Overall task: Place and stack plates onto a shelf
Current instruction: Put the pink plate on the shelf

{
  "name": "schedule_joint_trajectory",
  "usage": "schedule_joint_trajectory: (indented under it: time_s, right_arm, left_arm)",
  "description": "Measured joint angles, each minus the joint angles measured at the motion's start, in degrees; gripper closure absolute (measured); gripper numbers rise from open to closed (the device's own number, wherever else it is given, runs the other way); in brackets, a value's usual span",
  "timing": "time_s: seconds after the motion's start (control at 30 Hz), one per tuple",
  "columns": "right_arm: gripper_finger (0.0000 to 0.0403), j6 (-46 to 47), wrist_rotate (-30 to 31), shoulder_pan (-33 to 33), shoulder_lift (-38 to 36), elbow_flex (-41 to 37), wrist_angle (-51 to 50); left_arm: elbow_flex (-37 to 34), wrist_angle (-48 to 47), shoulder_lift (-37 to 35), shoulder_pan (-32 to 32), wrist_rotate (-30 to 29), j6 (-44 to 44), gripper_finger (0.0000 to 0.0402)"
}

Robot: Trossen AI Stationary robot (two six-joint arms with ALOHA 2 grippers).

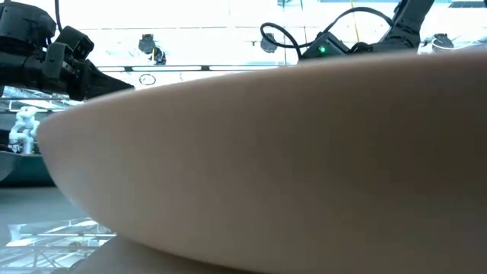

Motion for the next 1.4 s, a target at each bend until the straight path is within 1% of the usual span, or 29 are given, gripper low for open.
schedule_joint_trajectory:
  time_s: [0.03, 0.17, 0.3, 0.37, 0.5, 0.6, 0.7, 0.73, 0.8, 0.9, 0.97, 1.07, 1.2, 1.27, 1.4]
  right_arm:
    - [0.0393, -0.6, -0.1, 0.0, -0.5, 0.0, 0.0]
    - [0.0398, -1.3, -0.2, 0.0, -2.8, 0.0, 0.6]
    - [0.04, -2.6, 0.2, 0.1, -7.6, 0.0, 0.6]
    - [0.0401, -3.8, 1.4, 0.1, -10.5, 0.0, 0.8]
    - [0.0401, -6.6, 6.6, -0.7, -17.7, 0.0, 1.1]
    - [0.0402, -8.8, 14.0, -2.8, -23.7, 0.0, 3.7]
    - [0.0402, -12.0, 19.9, -6.7, -28.6, 0.0, 6.5]
    - [0.0402, -12.9, 21.1, -8.6, -29.9, 0.0, 6.9]
    - [0.0402, -13.1, 21.7, -13.2, -31.4, 0.6, 6.0]
    - [0.0402, -11.2, 19.4, -20.9, -31.3, 4.4, -2.5]
    - [0.0402, -9.8, 16.1, -25.5, -29.5, 8.2, -8.7]
    - [0.0402, -9.6, 11.7, -30.3, -25.5, 13.8, -15.9]
    - [0.0402, -9.8, 8.9, -34.4, -20.7, 18.9, -22.2]
    - [0.0402, -10.0, 8.8, -35.5, -18.9, 19.9, -24.4]
    - [0.0402, -9.9, 8.7, -36.9, -16.5, 20.1, -25.4]
  left_arm:
    - [0.0, 0.0, 0.0, 0.0, 0.0, 0.0, 0.0378]
    - [0.0, 0.0, 0.0, 0.0, 0.0, 0.0, 0.0378]
    - [0.0, 0.0, 0.0, 0.0, 0.0, 0.0, 0.0378]
    - [0.0, 0.0, 0.0, 0.0, 0.0, 0.0, 0.0378]
    - [0.0, 0.0, 0.0, 0.0, 0.0, 0.0, 0.0378]
    - [0.0, 0.0, 0.0, 0.0, 0.0, 0.0, 0.0378]
    - [0.0, 0.0, 0.0, 0.0, 0.0, 0.0, 0.0378]
    - [0.0, 0.0, 0.0, 0.0, 0.0, 0.0, 0.0378]
    - [0.0, 0.0, 0.0, 0.0, 0.0, 0.0, 0.0378]
    - [0.0, 0.0, 0.0, 0.0, 0.0, 0.0, 0.0378]
    - [0.0, 0.0, 0.0, 0.0, 0.0, 0.0, 0.0378]
    - [0.0, 0.0, 0.0, 0.0, 0.0, 0.0, 0.0378]
    - [0.0, 0.0, 0.0, 0.0, 0.0, 0.0, 0.0378]
    - [0.0, 0.0, 0.0, 0.0, 0.0, 0.0, 0.0378]
    - [0.0, 0.0, 0.0, 0.0, 0.0, 0.0, 0.0378]
